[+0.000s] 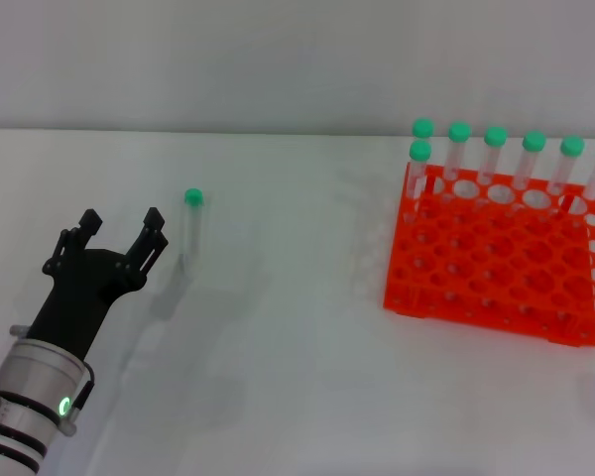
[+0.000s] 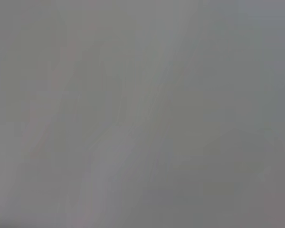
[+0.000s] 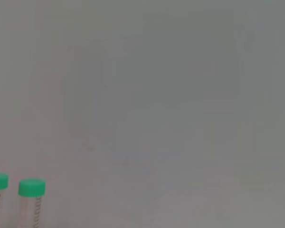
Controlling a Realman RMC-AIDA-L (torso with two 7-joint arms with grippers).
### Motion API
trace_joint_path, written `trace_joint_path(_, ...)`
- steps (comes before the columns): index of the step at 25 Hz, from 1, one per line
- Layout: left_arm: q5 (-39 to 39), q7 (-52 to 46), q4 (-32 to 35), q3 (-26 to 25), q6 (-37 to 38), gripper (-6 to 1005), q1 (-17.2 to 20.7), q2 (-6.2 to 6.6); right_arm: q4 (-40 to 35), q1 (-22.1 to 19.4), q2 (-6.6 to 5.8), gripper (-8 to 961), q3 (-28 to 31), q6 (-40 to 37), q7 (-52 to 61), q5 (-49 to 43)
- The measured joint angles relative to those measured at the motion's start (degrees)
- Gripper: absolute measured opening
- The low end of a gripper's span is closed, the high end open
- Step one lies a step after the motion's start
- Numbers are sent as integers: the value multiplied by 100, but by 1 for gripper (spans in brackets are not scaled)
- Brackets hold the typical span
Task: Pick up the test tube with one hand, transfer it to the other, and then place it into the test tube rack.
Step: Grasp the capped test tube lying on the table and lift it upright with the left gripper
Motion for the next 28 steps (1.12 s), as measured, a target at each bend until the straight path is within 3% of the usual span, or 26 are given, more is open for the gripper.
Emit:
trace_joint_path(5, -250, 8, 0, -16, 4, 864, 49, -6, -1, -31, 4, 848, 16, -59, 20, 7)
trace_joint_path(11, -1373, -48, 52, -18, 166, 865, 373, -24, -1, -55, 5, 846, 20, -64, 190, 16)
trace_joint_path(18, -1417, -729, 31, -109, 237, 864, 508, -1, -1, -39, 4, 845, 20, -64, 245, 16)
trace_joint_path(23, -1157, -1852, -198, -326, 242, 864, 200, 128, -1, -63, -9, 845, 21, -64, 248, 14)
trace_joint_path(28, -263, -4043, -1353, -292, 205, 864, -474, 323, 0, -50, -14, 842, 21, -57, 248, 15)
